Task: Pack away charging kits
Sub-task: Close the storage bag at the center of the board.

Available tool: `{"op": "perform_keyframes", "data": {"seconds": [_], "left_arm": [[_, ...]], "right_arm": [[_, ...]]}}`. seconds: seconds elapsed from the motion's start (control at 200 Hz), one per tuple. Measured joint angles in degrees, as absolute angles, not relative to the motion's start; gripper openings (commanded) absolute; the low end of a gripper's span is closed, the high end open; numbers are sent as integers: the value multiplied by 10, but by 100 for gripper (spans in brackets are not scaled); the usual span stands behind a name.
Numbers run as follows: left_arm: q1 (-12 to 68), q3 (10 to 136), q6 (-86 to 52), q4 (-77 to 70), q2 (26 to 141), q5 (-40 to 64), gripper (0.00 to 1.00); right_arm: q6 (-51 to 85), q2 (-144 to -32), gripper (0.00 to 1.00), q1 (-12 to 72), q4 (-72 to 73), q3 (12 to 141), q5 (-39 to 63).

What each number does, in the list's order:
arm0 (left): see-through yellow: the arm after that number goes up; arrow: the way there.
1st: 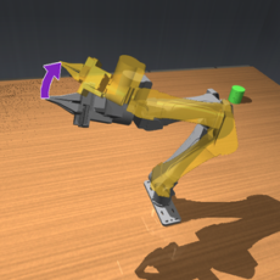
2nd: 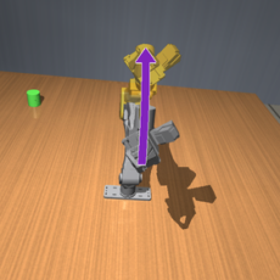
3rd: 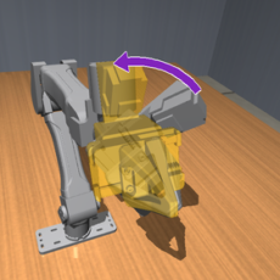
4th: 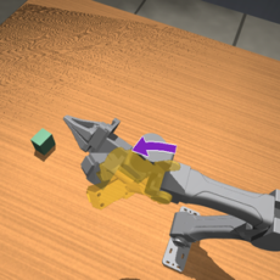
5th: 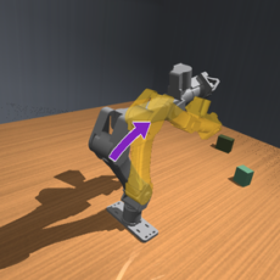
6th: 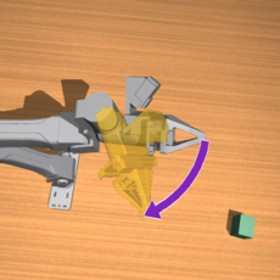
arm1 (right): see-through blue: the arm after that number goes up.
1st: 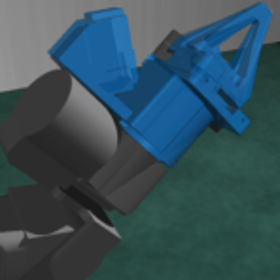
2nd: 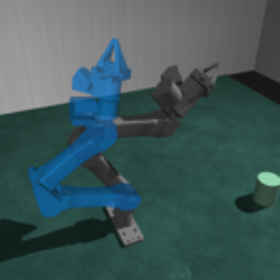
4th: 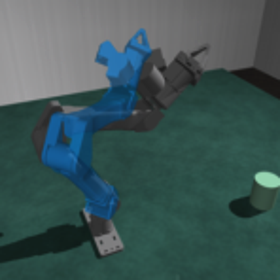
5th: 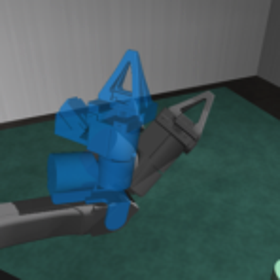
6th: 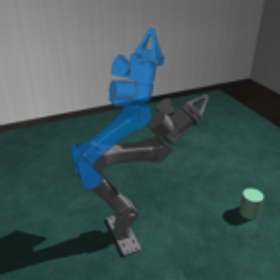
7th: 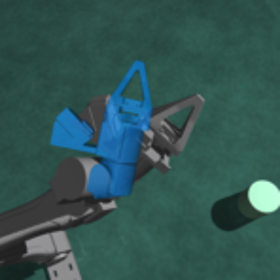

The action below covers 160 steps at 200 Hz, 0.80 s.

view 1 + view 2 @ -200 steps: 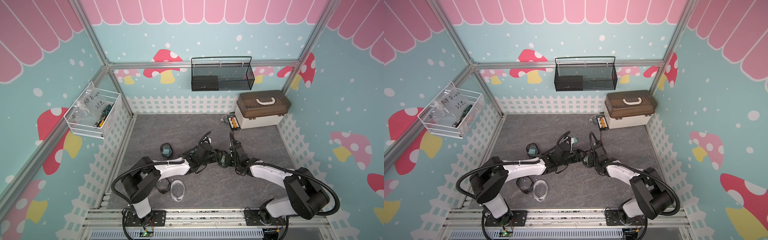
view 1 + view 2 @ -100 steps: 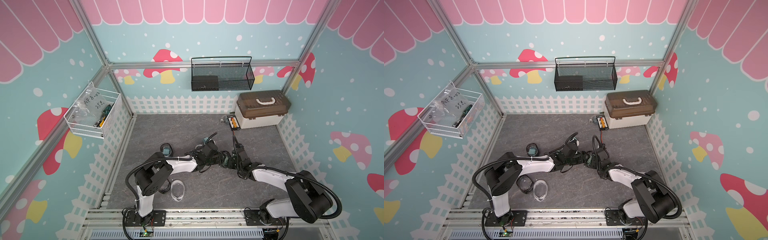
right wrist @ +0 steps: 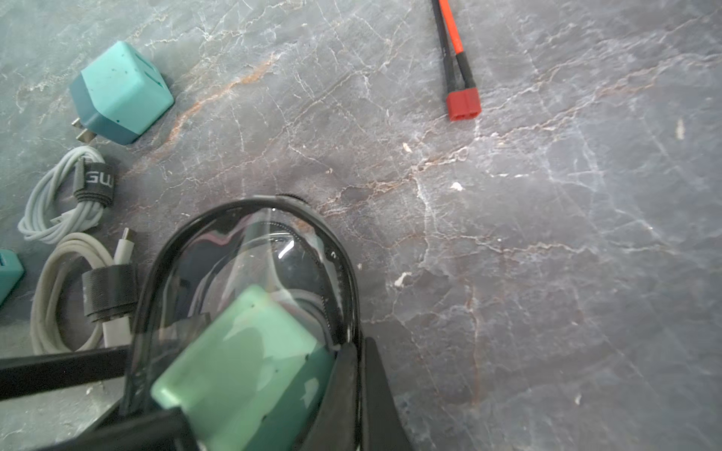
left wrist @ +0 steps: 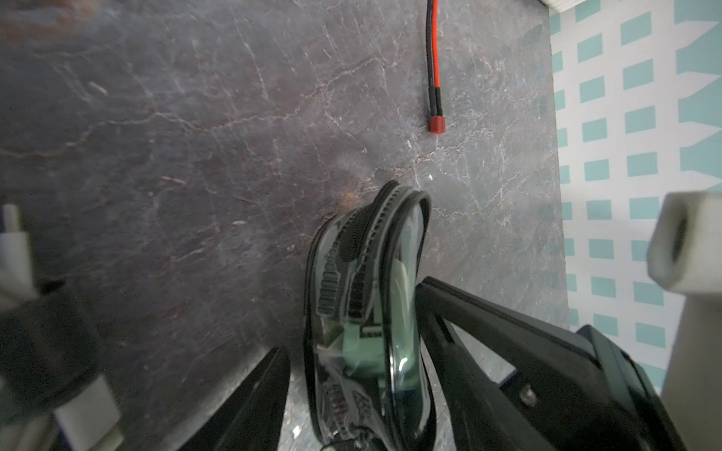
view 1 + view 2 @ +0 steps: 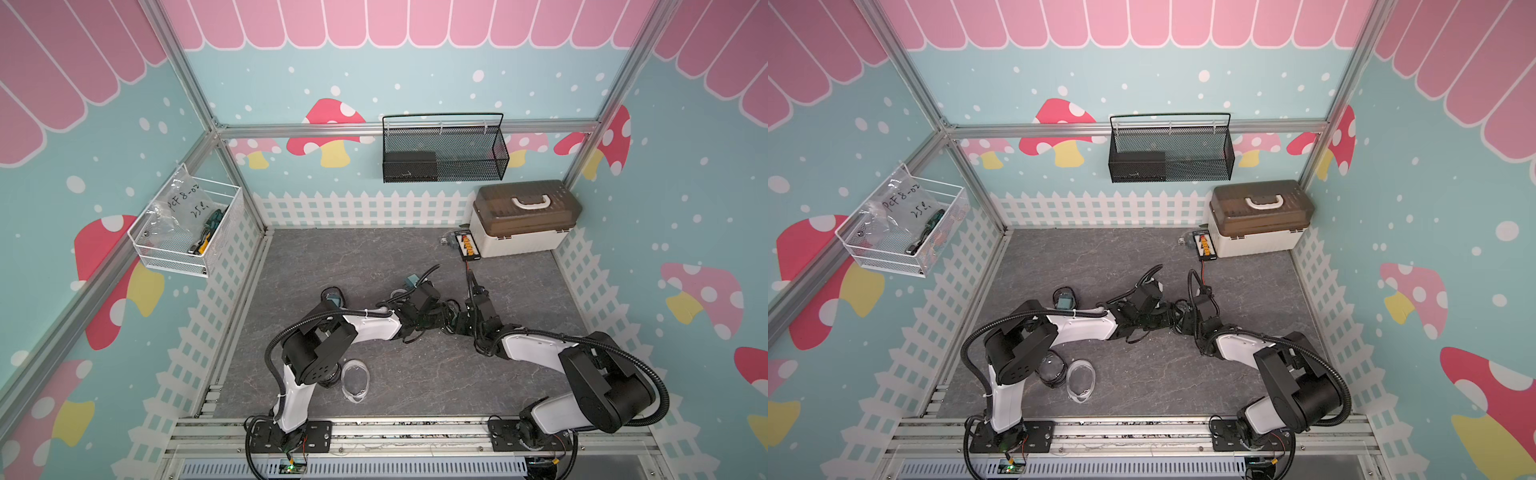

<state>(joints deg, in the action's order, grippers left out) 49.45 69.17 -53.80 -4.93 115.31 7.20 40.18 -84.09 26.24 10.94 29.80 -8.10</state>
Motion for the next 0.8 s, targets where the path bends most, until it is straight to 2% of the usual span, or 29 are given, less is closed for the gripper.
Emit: {"op": "perform_keyframes", "data": {"seconds": [0.8], "left_arm": [[462,775,-553,-52,1239,178,57]], "right_arm": [[386,-866,0,244,210,272,-34]]}}
